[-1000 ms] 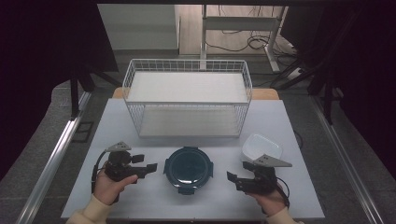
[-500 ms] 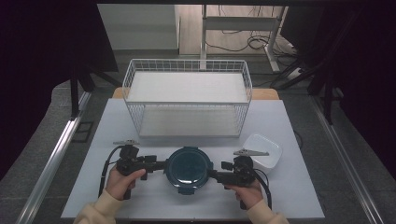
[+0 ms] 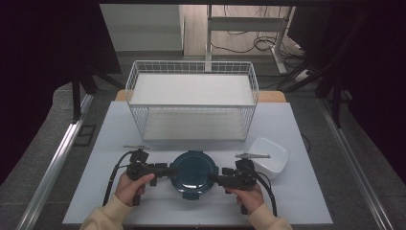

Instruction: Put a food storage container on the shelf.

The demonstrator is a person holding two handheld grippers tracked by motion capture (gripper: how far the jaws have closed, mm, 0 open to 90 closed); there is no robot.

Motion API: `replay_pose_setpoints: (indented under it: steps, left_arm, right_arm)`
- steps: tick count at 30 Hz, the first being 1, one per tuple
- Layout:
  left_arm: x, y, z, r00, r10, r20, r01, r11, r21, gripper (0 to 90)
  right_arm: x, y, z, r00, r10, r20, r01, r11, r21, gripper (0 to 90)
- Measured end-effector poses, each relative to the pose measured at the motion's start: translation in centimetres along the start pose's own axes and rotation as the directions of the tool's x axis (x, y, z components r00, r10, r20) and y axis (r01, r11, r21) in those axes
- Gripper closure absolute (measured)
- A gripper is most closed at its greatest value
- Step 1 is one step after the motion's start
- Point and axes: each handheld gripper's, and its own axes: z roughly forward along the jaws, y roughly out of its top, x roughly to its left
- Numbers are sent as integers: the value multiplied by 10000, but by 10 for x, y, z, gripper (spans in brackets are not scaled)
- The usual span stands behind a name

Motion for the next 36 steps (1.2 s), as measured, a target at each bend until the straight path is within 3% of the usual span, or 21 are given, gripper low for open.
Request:
replay_pose_setpoints:
  steps: [2, 3, 6, 11, 12, 13, 18, 22, 25, 27, 28, 33, 36]
  left_arm:
    - [3, -1, 1, 9999, -104, -51, 104, 9999, 20, 227]
    - [9, -3, 5, 9987, -503, 111, 501, 9987, 136, 227]
    - [13, -5, 7, 9980, -631, 93, 628, 9978, 229, 235]
    - [14, -6, 10, 9960, -788, 411, 777, 9966, 270, 255]
    - [15, -6, 10, 9949, -876, 490, 862, 9958, 296, 267]
    - [18, -9, 12, 9866, -1313, 967, 1302, 9913, 179, 309]
    - [23, -13, 13, 9815, -1546, 1129, 1514, 9878, 359, 334]
    - [20, -14, 14, 9830, -1491, 1070, 1456, 9886, 395, 365]
    - [21, -16, 16, 9759, -1793, 1245, 1742, 9834, 507, 368]
    - [23, -18, 18, 9619, -2286, 1502, 2228, 9733, 547, 384]
    - [23, -18, 18, 9597, -2367, 1517, 2307, 9714, 559, 388]
    - [21, -19, 17, 9597, -2424, 1422, 2366, 9700, 564, 391]
    - [19, -20, 14, 9627, -2326, 1386, 2274, 9724, 524, 412]
  right_arm:
    - [0, 0, 3, 10000, 92, 2, -92, 9999, 76, 191]
    - [0, -1, 5, 9997, 223, -49, -222, 9997, 94, 191]
    - [-1, -1, 7, 9993, 367, -72, -366, 9992, 133, 191]
    - [-1, -2, 11, 9978, 651, -121, -647, 9975, 266, 193]
    - [-1, -2, 12, 9971, 738, -166, -733, 9969, 298, 196]
    - [-1, -3, 13, 9955, 922, -224, -914, 9951, 369, 206]
    - [0, -6, 16, 9917, 1195, -475, -1175, 9921, 440, 230]
    - [-3, -7, 17, 9855, 1584, -603, -1563, 9870, 371, 266]
    - [-7, -6, 17, 9794, 1872, -763, -1850, 9821, 351, 296]
    - [-11, -6, 17, 9709, 2176, -1001, -2144, 9759, 412, 320]
    - [-12, -5, 17, 9686, 2248, -1059, -2212, 9742, 445, 326]
    - [-15, -4, 17, 9576, 2596, -1248, -2548, 9655, 532, 356]
    - [-15, -3, 16, 9560, 2624, -1313, -2579, 9648, 510, 371]
